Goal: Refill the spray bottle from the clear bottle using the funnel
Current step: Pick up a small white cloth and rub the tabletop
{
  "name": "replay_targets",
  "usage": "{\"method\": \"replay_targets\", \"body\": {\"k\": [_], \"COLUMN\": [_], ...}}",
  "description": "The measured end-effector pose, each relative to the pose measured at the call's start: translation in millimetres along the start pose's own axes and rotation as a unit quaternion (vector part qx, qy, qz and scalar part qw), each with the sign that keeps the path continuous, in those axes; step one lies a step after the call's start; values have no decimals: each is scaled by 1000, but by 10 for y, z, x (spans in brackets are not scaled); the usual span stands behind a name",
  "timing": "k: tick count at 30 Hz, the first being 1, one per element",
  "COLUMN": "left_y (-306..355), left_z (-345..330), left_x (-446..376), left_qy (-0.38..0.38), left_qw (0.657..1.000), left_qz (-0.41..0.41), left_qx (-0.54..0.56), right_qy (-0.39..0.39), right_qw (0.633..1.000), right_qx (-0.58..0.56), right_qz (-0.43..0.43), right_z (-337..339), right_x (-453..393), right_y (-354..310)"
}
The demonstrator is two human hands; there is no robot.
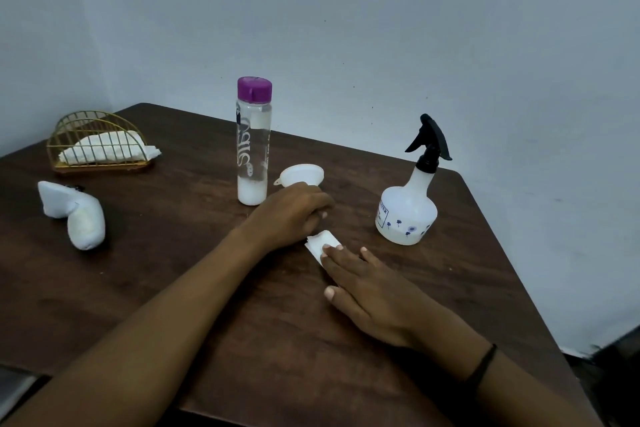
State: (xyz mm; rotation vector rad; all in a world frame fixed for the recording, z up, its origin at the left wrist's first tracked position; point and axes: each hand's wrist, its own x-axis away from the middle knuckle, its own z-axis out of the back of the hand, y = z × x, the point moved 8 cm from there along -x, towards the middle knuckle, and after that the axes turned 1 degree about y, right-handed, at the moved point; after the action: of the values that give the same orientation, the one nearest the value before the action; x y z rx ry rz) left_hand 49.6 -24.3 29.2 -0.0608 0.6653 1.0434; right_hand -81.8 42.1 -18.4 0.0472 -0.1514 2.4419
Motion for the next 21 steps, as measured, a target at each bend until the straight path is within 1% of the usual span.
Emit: {"method": "replay_targets", "body": {"k": [3, 6, 9, 13, 15, 19, 21], "left_y": [-32, -44, -48, -51, -60, -78, -65], "left_z": [-19, -49, -56, -62, -67, -76, -93], "left_x": [-11, -13, -16, -6, -2, 1, 0], "left_qy": [-5, -12, -9, -8, -8, -2, -4], "left_qw": [1000, 1000, 1000, 1000, 1000, 1000, 1000], "left_qz": [8, 10, 8, 8, 10, 17, 17], "left_qx": [2, 2, 3, 5, 5, 4, 2], "right_qy": [-33, -34, -32, -54, -65, -65, -61], "right_qw": [999, 998, 993, 987, 988, 996, 997], "right_qx": [-18, -5, -9, -5, -15, -20, -28], "right_qz": [-27, -59, -111, -149, -140, -56, -38], "right_z": [-64, -88, -101, -142, -154, -152, -152], "right_x": [-45, -69, -25, 138, 231, 239, 162], "right_y": [81, 202, 353, 358, 237, -125, -167]}}
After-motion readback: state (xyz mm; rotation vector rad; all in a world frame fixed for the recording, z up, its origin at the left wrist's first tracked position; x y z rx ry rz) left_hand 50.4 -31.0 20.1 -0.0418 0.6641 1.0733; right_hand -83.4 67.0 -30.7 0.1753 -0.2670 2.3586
